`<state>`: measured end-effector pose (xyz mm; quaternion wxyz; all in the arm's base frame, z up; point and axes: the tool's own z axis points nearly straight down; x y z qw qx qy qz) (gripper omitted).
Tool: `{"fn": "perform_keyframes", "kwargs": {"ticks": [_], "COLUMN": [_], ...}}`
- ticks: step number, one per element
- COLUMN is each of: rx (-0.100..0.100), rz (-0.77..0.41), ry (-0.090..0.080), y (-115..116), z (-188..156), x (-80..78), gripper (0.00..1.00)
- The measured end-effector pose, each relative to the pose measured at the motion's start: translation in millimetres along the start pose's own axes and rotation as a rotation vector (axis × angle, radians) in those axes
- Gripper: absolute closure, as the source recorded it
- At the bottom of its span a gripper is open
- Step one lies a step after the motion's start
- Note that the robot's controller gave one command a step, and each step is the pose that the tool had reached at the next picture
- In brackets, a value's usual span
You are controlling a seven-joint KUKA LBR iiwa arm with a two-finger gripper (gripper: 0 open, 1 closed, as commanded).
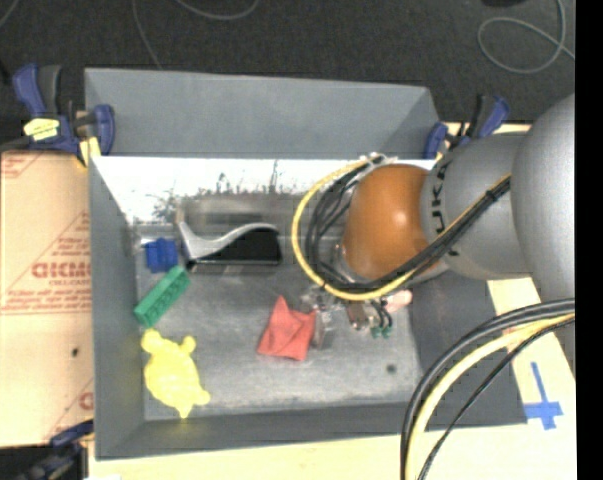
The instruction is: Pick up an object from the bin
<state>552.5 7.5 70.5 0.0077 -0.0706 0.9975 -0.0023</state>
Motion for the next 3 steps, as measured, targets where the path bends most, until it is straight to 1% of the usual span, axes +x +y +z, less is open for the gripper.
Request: {"fn": "perform_keyframes", "kwargs": {"ticks": [1, 2, 3], "rx": [0.0, 0.0, 0.0], "rz": [0.0, 0.0, 0.0], "ry": [0.0, 0.005, 0.006], "y": [0, 0, 0], "z": [-1, -9, -31], "x": [0.2, 1.4, 1.5], "gripper": [1.0, 1.0, 1.0]}}
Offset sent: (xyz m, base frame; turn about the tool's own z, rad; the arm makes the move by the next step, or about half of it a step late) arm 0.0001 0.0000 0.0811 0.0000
